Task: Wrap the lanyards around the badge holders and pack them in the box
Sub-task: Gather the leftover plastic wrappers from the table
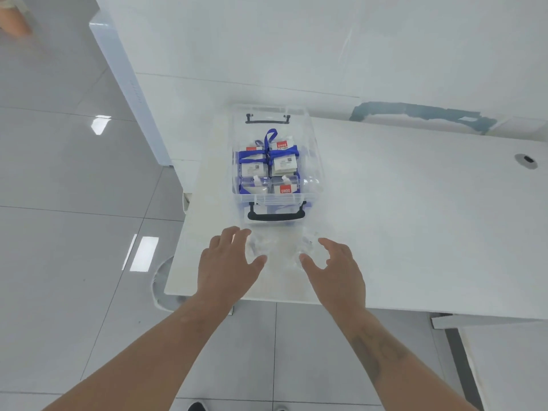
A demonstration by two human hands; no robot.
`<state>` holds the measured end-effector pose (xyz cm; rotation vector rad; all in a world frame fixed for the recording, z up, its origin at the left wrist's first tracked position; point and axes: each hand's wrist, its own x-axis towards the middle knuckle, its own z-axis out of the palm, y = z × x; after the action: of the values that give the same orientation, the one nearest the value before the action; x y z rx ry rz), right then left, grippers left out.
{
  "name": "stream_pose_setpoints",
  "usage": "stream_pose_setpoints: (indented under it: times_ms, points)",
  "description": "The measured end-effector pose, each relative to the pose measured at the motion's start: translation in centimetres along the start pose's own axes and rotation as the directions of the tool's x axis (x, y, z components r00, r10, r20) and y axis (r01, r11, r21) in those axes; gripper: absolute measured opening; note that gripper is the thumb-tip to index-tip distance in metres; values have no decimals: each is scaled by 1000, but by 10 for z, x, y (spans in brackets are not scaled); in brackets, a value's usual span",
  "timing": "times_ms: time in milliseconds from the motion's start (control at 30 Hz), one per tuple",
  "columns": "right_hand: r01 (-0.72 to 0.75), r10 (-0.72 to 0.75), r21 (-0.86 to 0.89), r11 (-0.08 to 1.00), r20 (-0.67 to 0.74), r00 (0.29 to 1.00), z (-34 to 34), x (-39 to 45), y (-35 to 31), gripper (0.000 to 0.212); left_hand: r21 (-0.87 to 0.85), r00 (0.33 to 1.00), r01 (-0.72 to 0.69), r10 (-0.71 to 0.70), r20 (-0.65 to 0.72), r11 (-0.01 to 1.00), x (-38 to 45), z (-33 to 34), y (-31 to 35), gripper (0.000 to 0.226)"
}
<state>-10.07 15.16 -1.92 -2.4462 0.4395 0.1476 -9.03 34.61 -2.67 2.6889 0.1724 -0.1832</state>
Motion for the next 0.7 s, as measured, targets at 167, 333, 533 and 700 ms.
stream_pose_setpoints:
  times_ms: [167,333,533,700]
  points:
    - [-74,75,48,996,-29,997,33,29,-3,62,8,1000,14,-14,19,1000,20,27,-1,76]
    - [-61,63,45,997,-50,997,52,39,-4,57,-2,999,9,-9,46,1000,26,46,-4,77]
    - [-33,37,64,997,-72,997,53,42,0,46,-80,1000,-4,2,-21,997,26,51,-6,64]
    - [-27,45,170,985,-104,994,38,34,2,42,-160,999,8,-16,-47,987,17,41,-4,62]
